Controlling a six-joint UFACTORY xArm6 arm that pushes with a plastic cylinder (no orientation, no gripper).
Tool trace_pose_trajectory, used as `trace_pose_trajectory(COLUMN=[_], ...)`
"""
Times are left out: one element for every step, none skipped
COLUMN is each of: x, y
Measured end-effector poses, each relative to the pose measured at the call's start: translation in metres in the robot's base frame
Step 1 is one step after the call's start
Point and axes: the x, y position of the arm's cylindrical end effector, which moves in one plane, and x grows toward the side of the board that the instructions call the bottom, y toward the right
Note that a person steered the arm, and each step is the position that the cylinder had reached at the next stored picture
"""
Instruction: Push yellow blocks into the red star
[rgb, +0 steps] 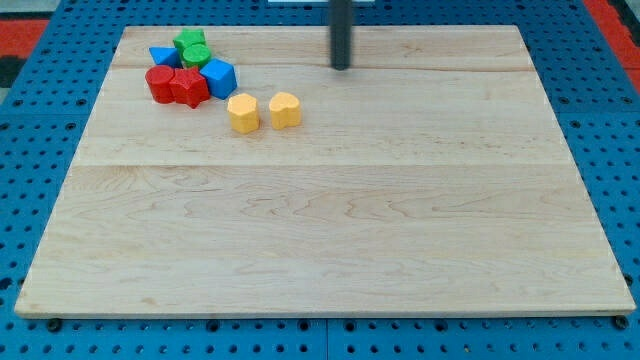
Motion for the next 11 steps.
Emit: trace_pose_trajectory(x=[0.036, 0.064, 0.085, 0.086, 0.074, 0.074, 0.102, 0.126, 0.100, 0.058, 0.088], y=[0.005, -0.003, -0.076, -0.150, -0.197, -0.200, -0.184, -0.215, -0.246, -0.246, -0.244])
